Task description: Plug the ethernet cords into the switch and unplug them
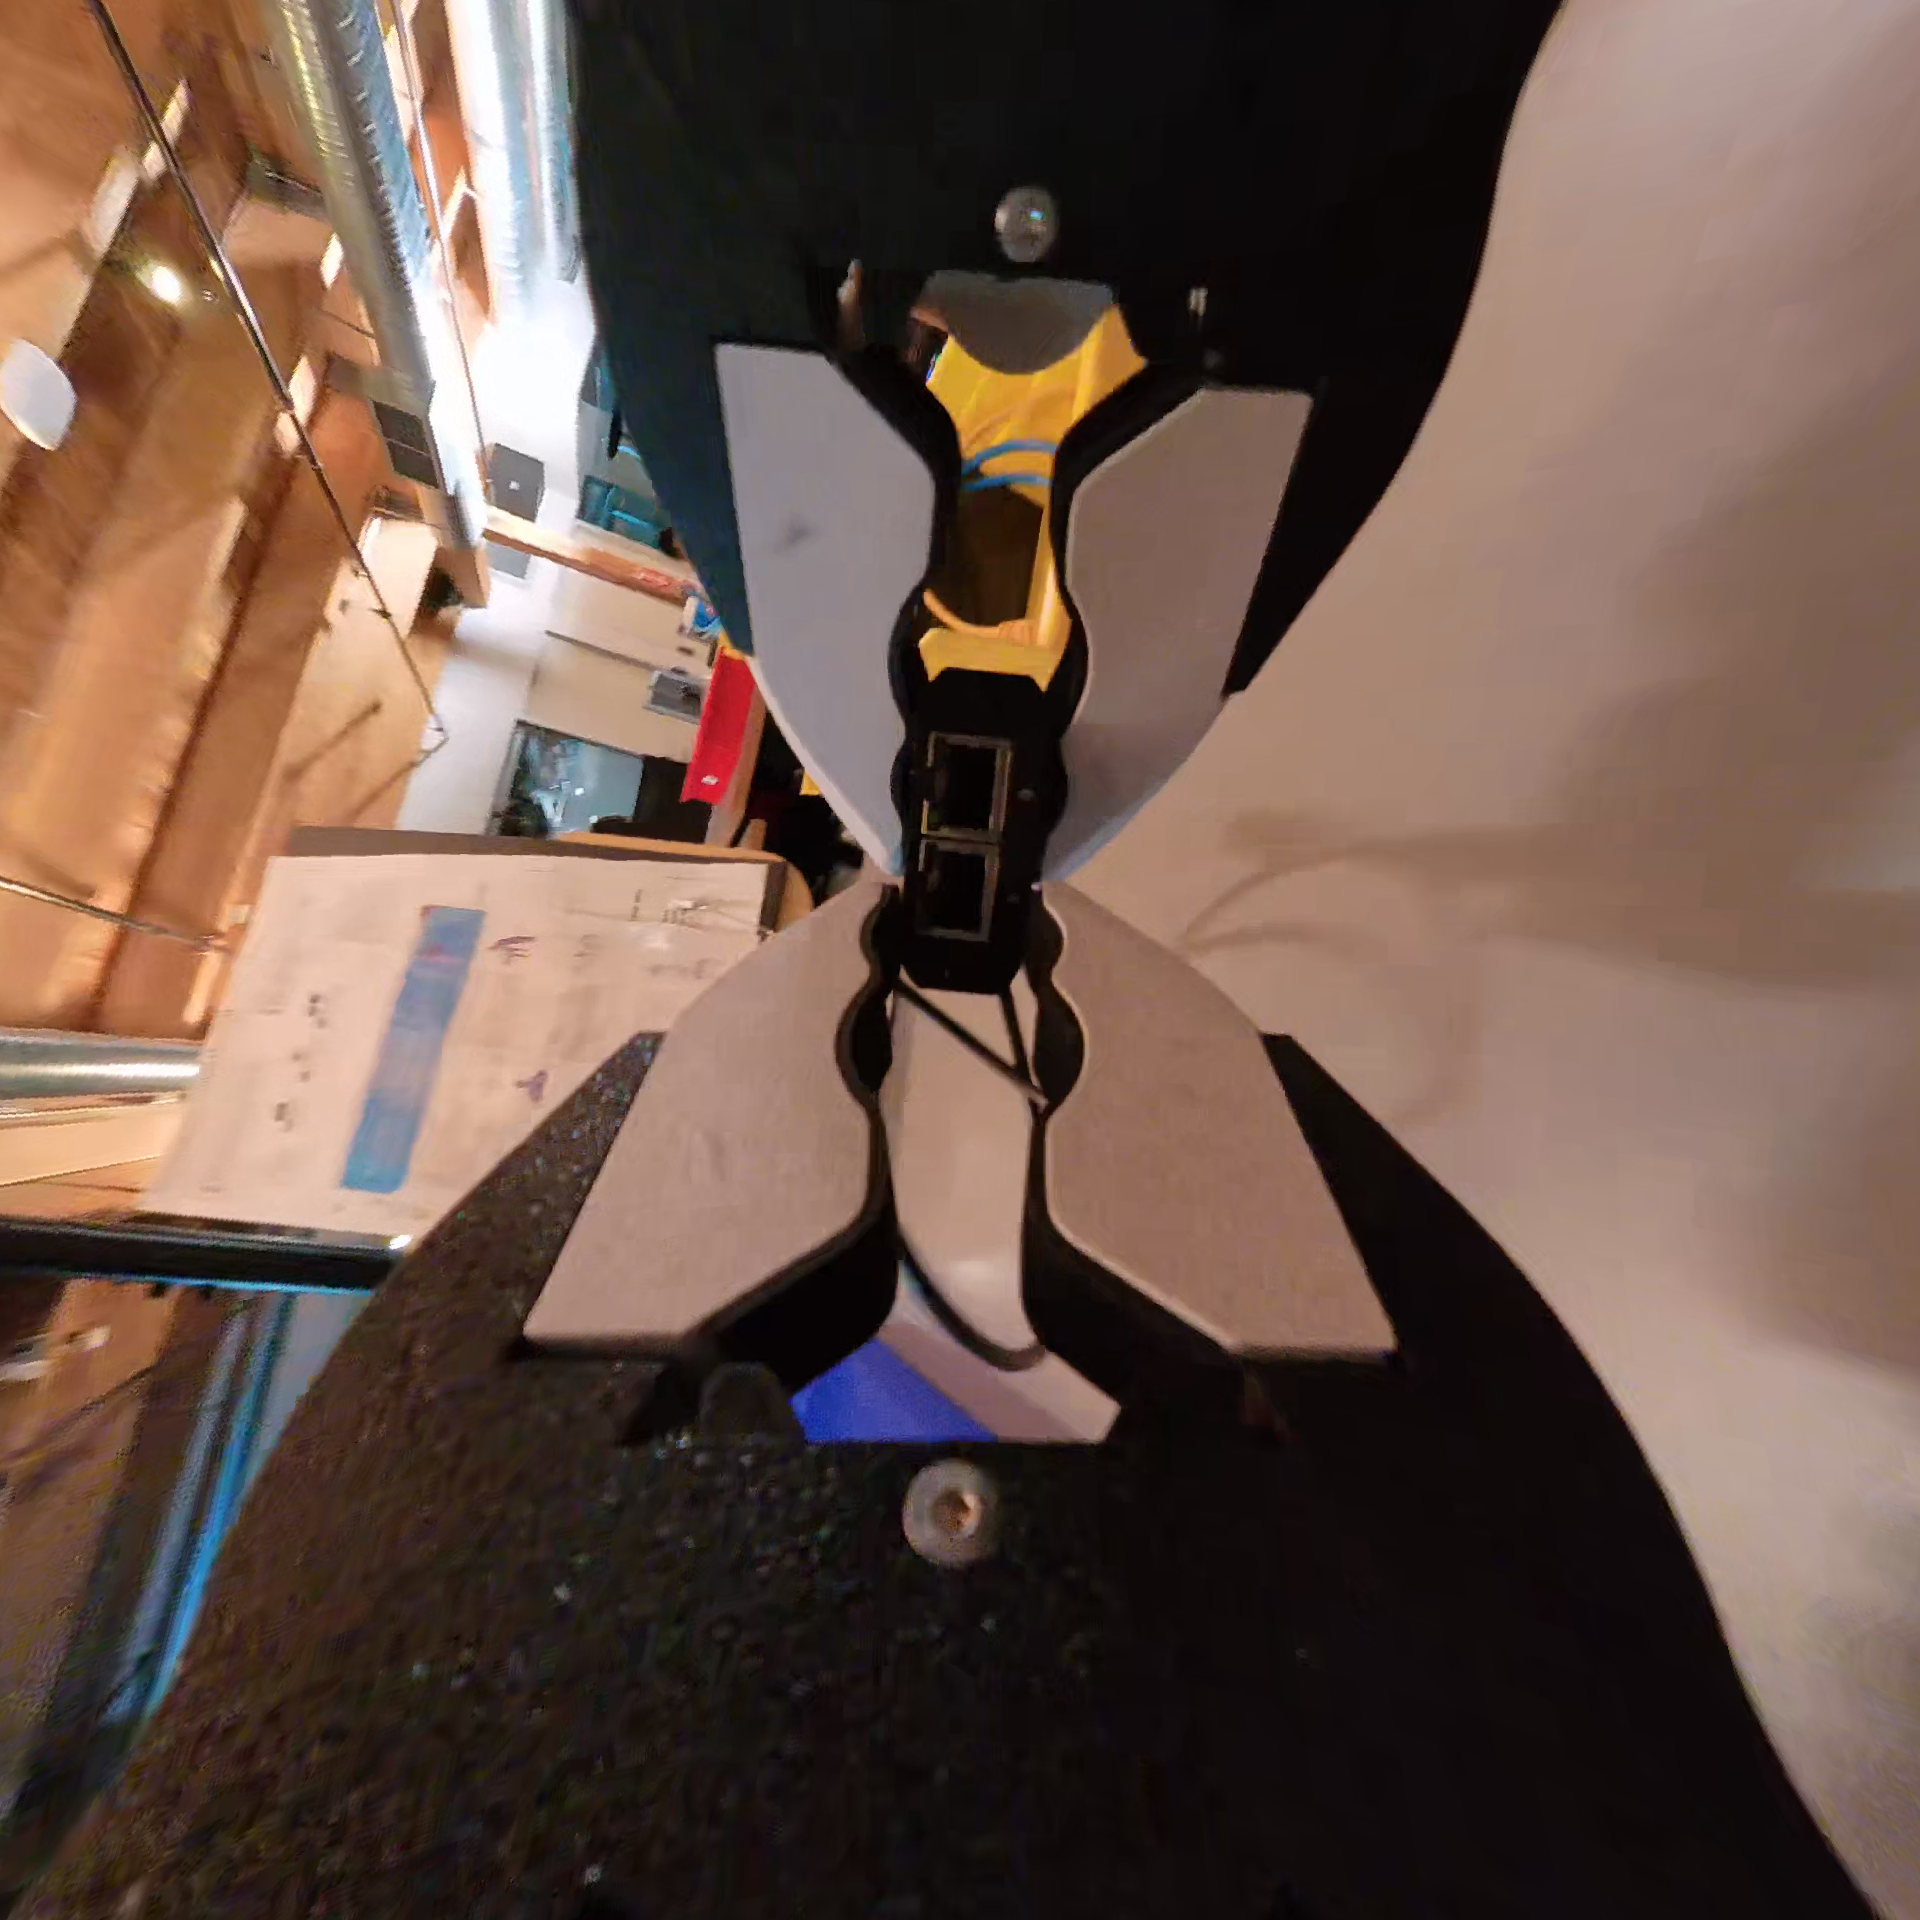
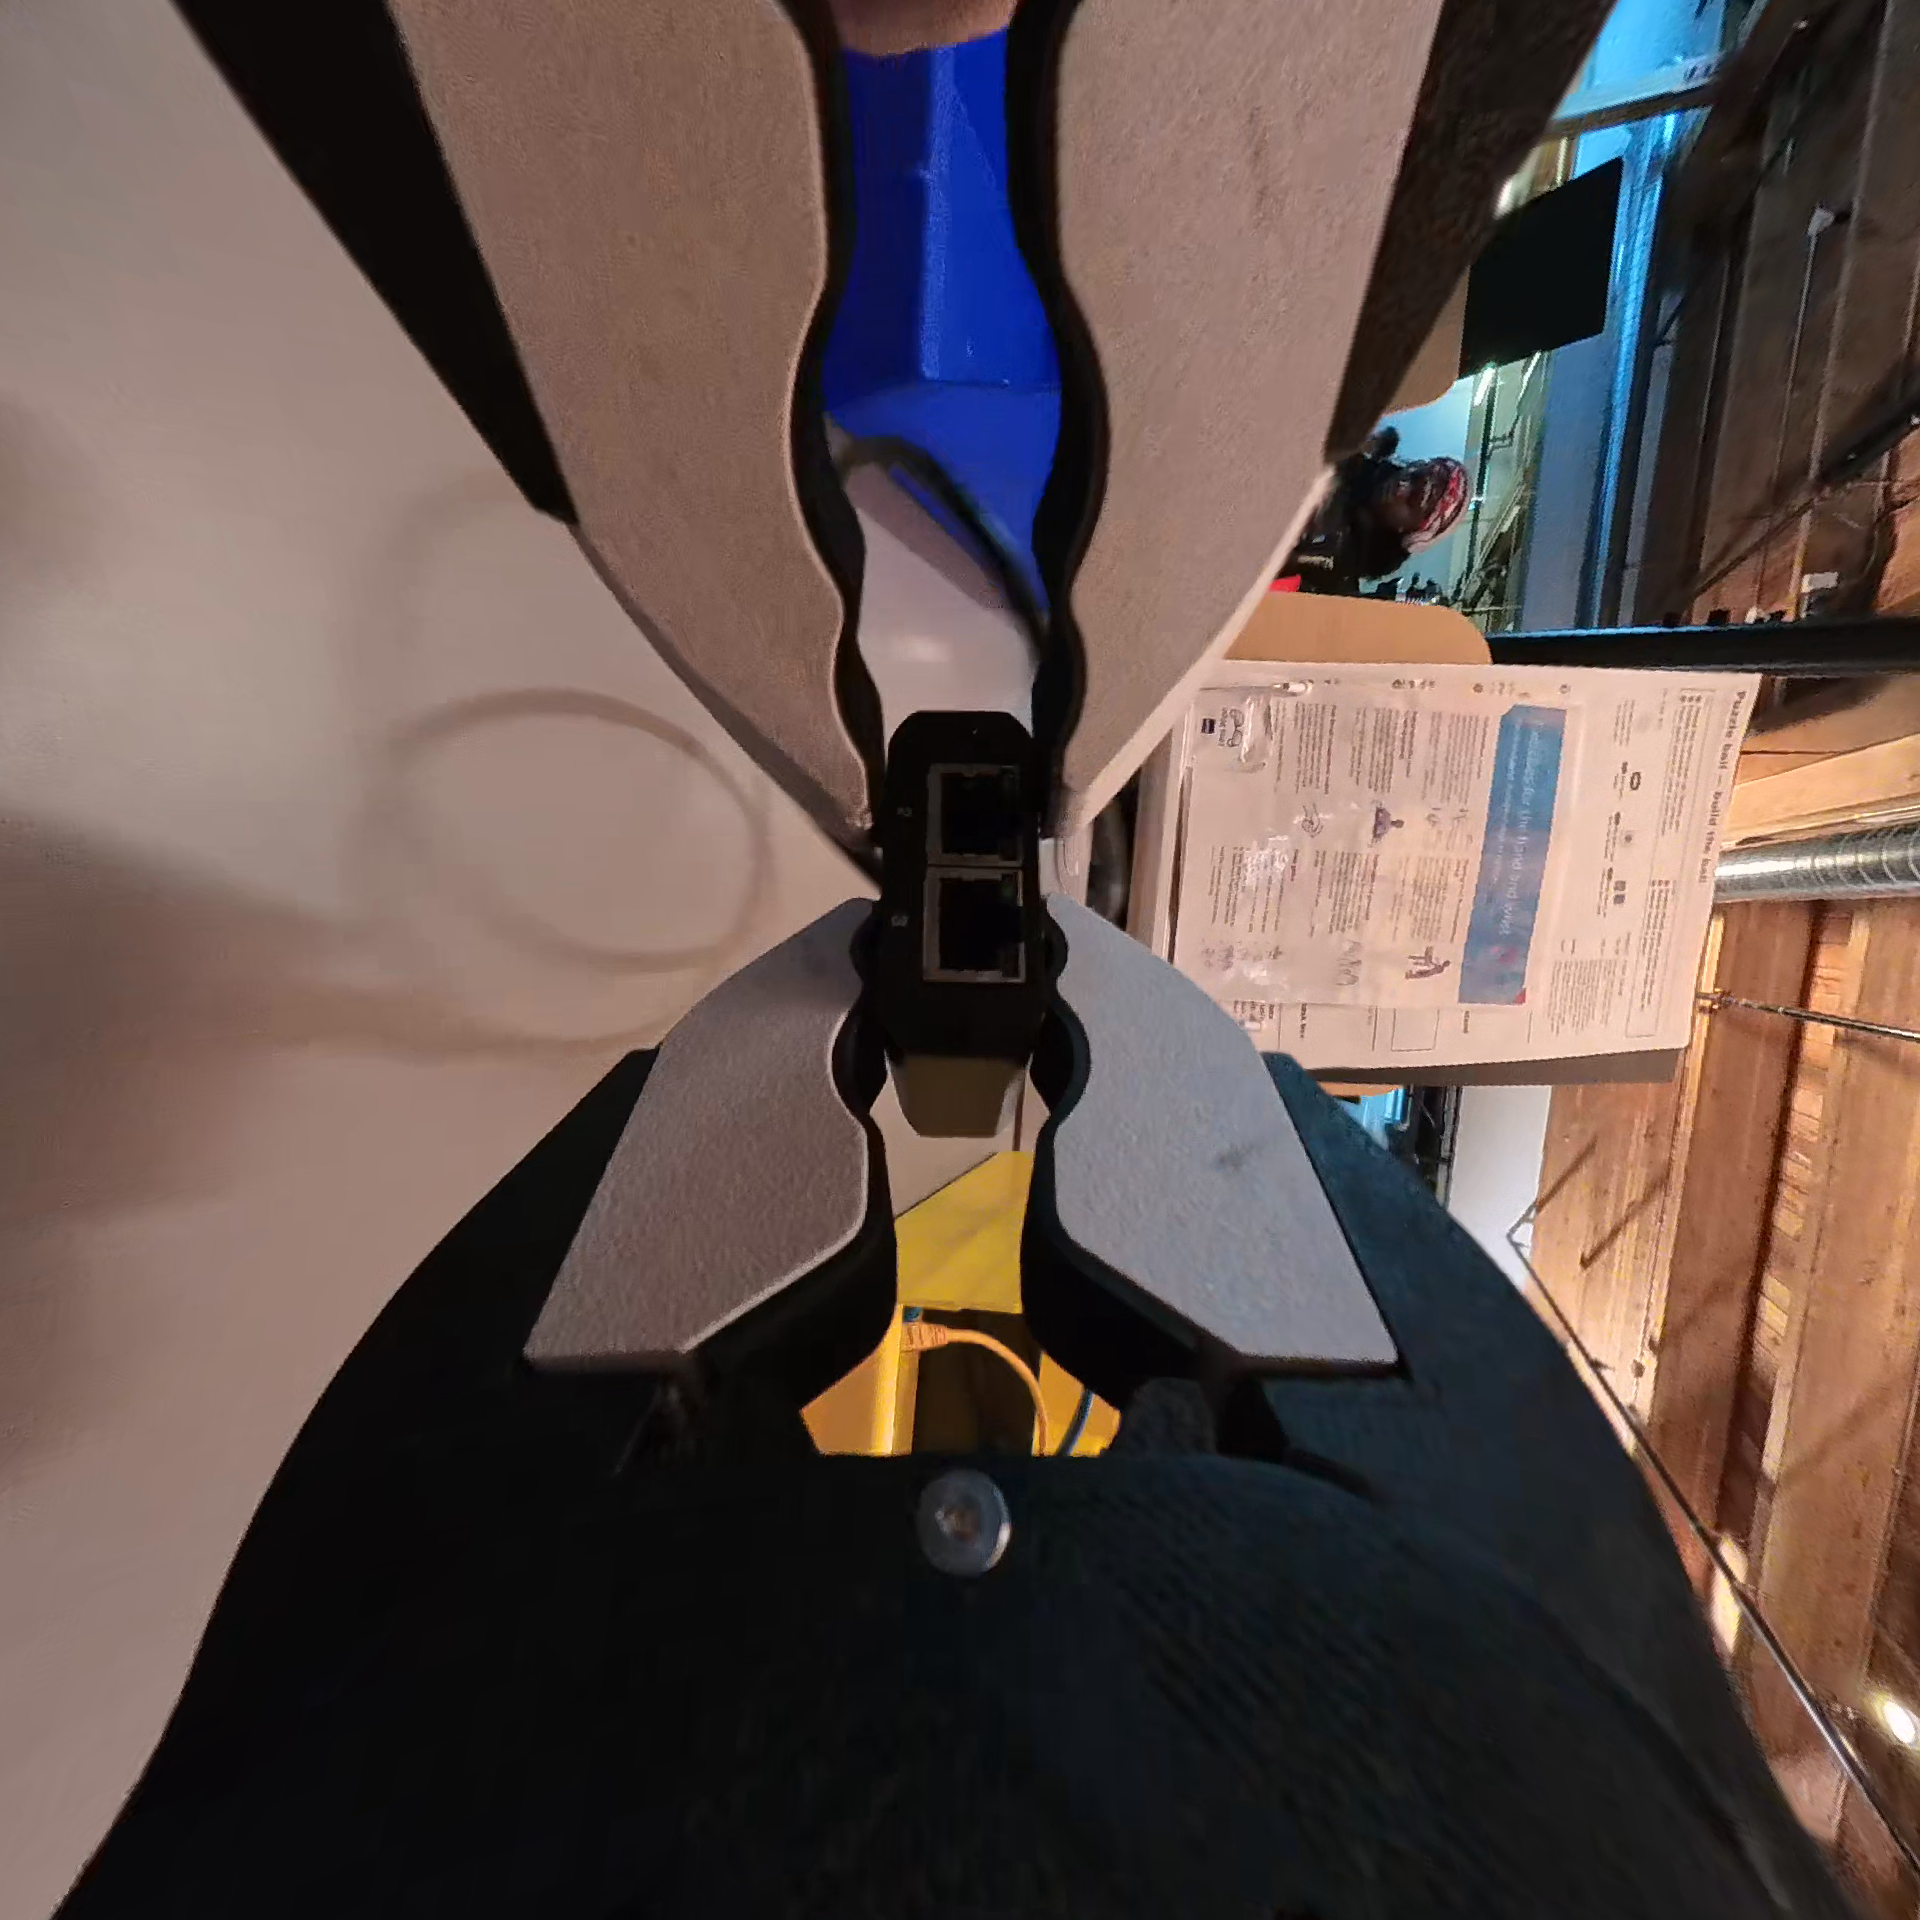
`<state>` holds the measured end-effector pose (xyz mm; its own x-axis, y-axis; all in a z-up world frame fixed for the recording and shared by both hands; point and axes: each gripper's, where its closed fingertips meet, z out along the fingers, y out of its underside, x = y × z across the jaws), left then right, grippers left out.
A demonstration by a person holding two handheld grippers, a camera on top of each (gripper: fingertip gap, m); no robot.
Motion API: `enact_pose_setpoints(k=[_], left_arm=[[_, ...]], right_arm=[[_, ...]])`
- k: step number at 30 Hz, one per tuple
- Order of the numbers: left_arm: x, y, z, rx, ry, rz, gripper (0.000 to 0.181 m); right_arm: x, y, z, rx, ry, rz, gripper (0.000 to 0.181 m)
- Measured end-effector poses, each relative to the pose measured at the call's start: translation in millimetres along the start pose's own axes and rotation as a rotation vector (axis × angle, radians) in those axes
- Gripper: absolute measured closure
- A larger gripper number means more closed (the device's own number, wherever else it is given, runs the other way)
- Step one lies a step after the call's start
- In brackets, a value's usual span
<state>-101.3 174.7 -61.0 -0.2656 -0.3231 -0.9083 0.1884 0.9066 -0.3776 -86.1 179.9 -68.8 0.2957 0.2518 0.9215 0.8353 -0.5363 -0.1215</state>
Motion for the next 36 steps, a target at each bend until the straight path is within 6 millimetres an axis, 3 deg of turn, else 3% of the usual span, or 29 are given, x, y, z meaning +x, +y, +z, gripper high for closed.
enact_pose_setpoints(k=[1, 3, 6, 8, 10, 13, 16, 18, 20, 21, 23, 24, 29, 31, 36], left_arm=[[0, 0, 2, -0.010, -0.013, 0.000, 0.160], [-1, -3, 5, 0.004, -0.028, -0.033, 0.159], [-12, -5, 3, 0.058, -0.083, -0.167, 0.160], [-26, 2, -2, 0.111, -0.126, -0.333, 0.159], [-41, 9, -10, 0.202, -0.155, -0.556, 0.160], [-62, 16, -23, 0.400, -0.178, -0.915, 0.159], [-74, 21, -31, 0.570, -0.185, -1.169, 0.159], [-75, 23, -34, 0.649, -0.175, -1.258, 0.159], [-72, 23, -33, 0.704, -0.155, -1.289, 0.159], [-70, 23, -33, 0.734, -0.134, -1.326, 0.159], [-68, 23, -31, 0.797, -0.091, -1.423, 0.160], [-66, 24, -29, 0.824, -0.067, -1.476, 0.160], [-60, 23, -22, 0.906, 0.035, -1.661, 0.160], [-56, 18, -20, 0.934, 0.096, -1.695, 0.160], [-50, 15, -12, 0.912, 0.149, -1.757, 0.160]], right_arm=[[1, 2, 0, 0.004, 0.009, 0.000, 0.156], [3, 7, 1, 0.020, 0.011, 0.035, 0.156], [27, 20, -7, 0.039, 0.125, 0.167, 0.139], [35, 30, -12, 0.092, 0.123, 0.388, 0.125], [32, 24, -13, 0.241, 0.006, 0.714, 0.116], [33, -13, -20, 0.606, -0.253, 1.269, 0.123], [46, -44, -35, 1.015, -0.583, 1.723, 0.143], [57, -46, -39, 1.203, -0.724, 1.919, 0.153], [62, -37, -30, 1.249, -0.687, 2.059, 0.163], [61, -32, -22, 1.223, -0.628, 2.084, 0.153], [52, -29, -11, 1.157, -0.552, 1.999, 0.159], [49, -29, -9, 1.139, -0.520, 1.950, 0.152], [46, -21, -7, 1.088, -0.303, 1.746, 0.147], [48, -18, -11, 1.119, -0.251, 1.684, 0.158], [47, -10, -10, 1.094, -0.235, 1.688, 0.157]])
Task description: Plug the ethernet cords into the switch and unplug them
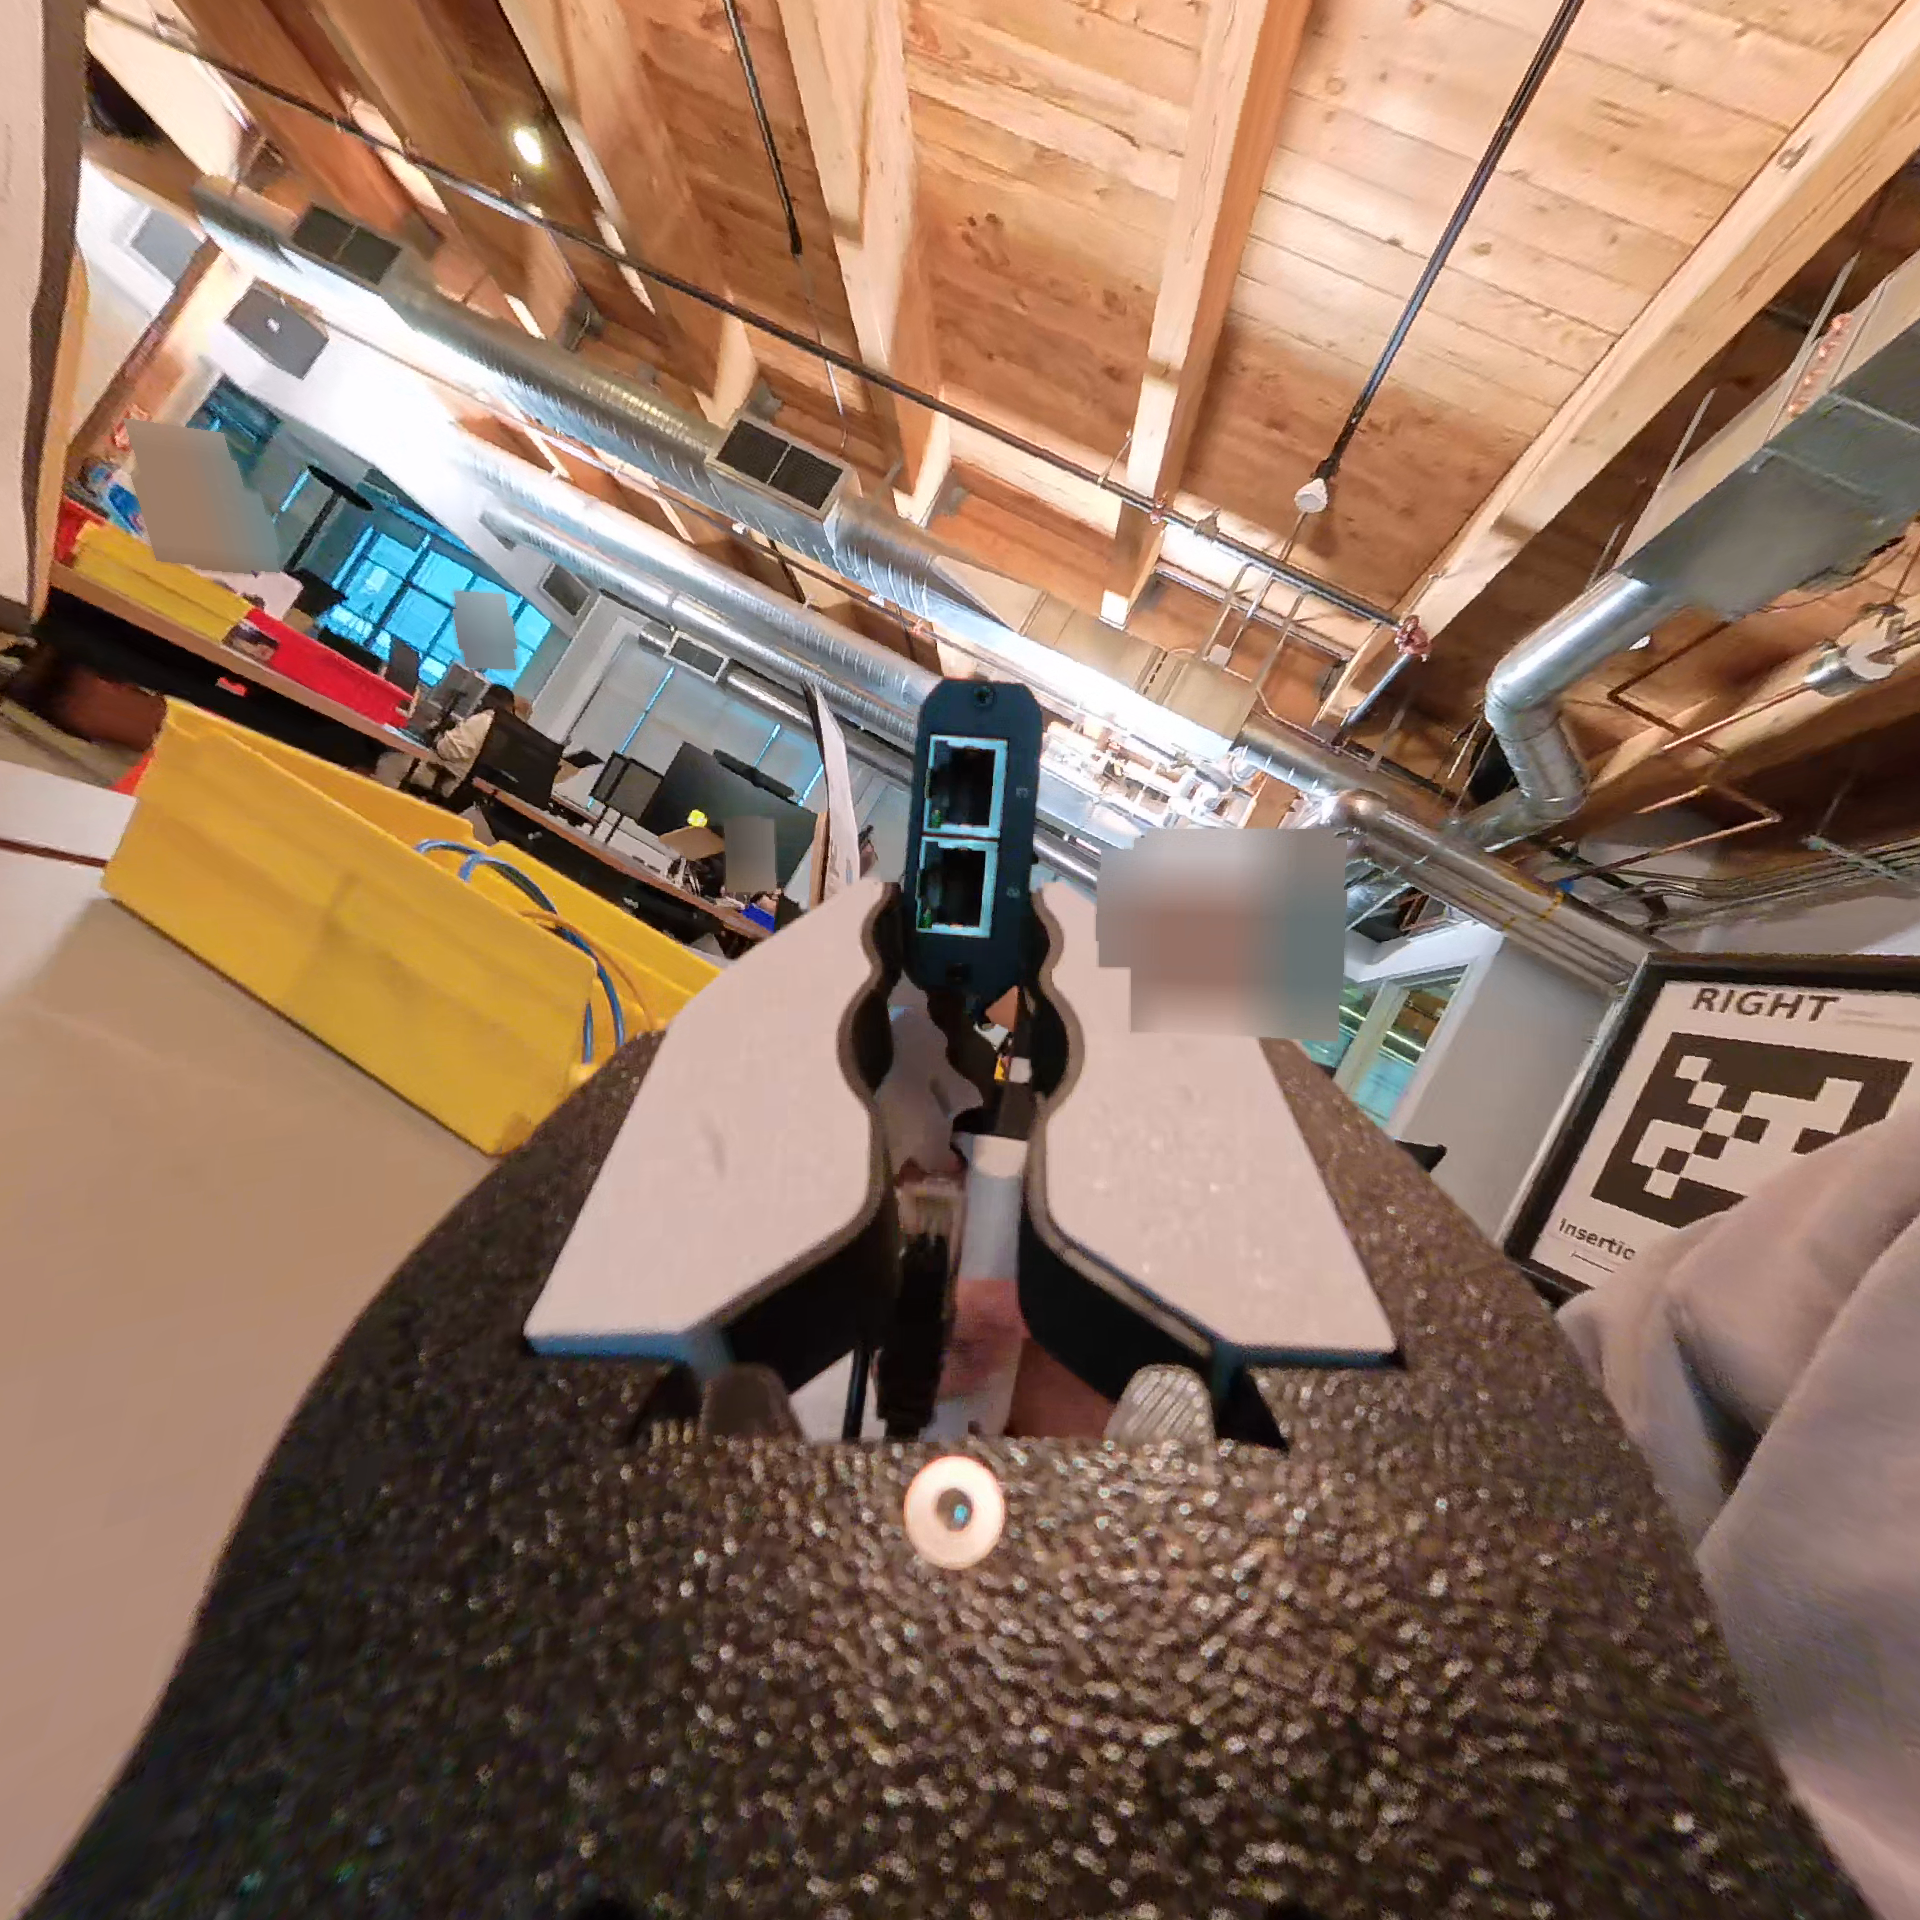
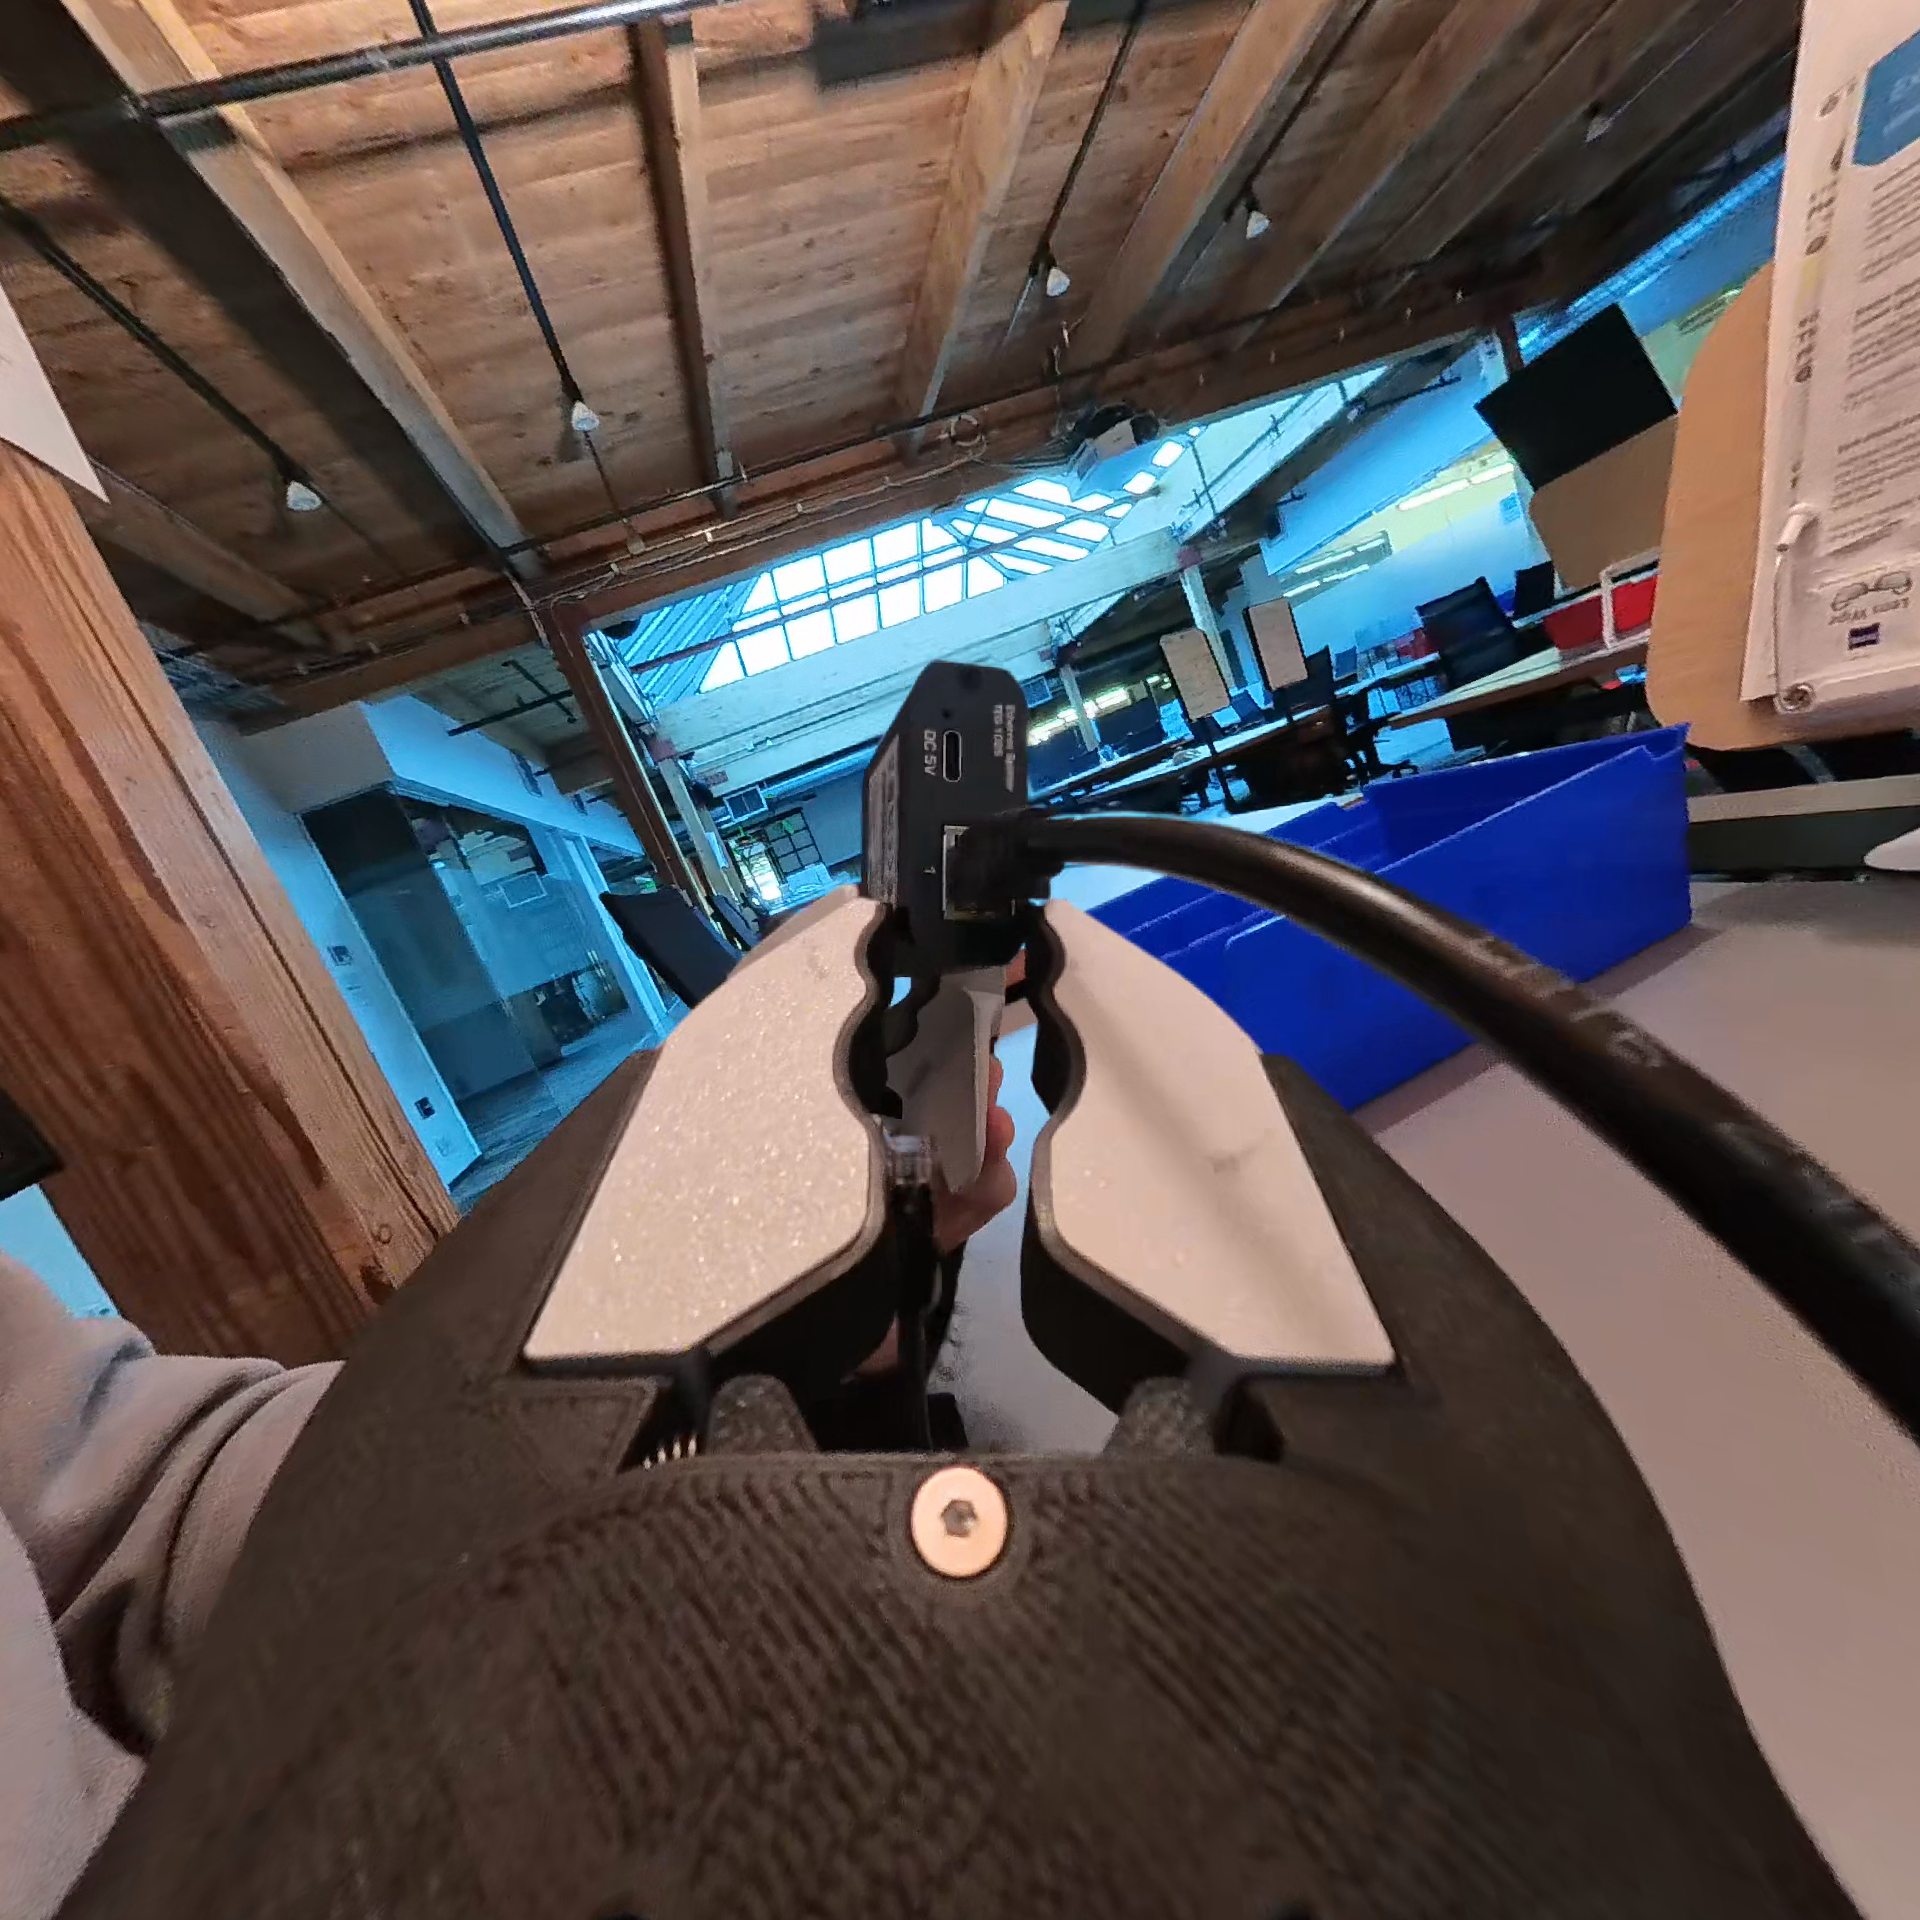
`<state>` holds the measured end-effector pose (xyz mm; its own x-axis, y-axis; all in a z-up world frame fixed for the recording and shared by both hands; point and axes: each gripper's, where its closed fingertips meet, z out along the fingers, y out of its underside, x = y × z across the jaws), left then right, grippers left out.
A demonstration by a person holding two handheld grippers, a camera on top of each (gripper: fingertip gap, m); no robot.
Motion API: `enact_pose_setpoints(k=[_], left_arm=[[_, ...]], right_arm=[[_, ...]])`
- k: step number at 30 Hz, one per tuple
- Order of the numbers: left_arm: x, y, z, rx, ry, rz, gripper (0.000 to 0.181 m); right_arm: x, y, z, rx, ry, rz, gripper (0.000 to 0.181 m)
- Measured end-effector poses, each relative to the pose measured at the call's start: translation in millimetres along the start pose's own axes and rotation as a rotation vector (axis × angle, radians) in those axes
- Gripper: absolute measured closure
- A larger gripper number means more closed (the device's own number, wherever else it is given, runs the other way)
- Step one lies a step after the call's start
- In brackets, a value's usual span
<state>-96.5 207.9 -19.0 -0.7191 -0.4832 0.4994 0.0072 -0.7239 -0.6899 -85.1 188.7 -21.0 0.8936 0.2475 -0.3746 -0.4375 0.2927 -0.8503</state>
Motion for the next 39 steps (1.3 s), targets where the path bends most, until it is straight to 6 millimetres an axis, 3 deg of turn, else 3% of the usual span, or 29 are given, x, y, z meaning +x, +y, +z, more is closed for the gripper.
enact_pose_setpoints(k=[3, 6, 8, 12, 15, 18, 21, 29, 39], left_arm=[[0, 3, -1, -0.024, 0.025, -0.014, 0.160], [-5, 7, -2, -0.087, -0.020, 0.083, 0.159], [-14, 11, -7, -0.164, -0.107, 0.296, 0.154], [-24, 6, -17, -0.268, -0.295, 0.967, 0.122], [-25, 9, -18, -0.295, -0.342, 1.192, 0.117], [-24, 26, -20, -0.348, -0.271, 1.216, 0.117], [-28, 41, -21, -0.454, -0.244, 1.267, 0.102], [-27, 45, -15, -0.442, -0.277, 1.253, 0.108], [-36, 41, -15, -0.389, -0.354, 1.200, 0.108]], right_arm=[[-1, 2, -2, -0.038, -0.008, -0.001, 0.158], [3, 5, -3, -0.120, 0.050, -0.026, 0.158], [13, 4, -6, -0.179, 0.156, -0.064, 0.158], [19, 16, -15, -0.370, 0.219, -0.004, 0.158], [18, 21, -20, -0.438, 0.227, 0.051, 0.158], [16, 22, -25, -0.480, 0.212, 0.093, 0.158], [14, 21, -27, -0.476, 0.190, 0.145, 0.158], [-3, 45, -16, -0.562, 0.137, 0.153, 0.158], [2, 43, -10, -0.482, 0.168, 0.188, 0.159]])
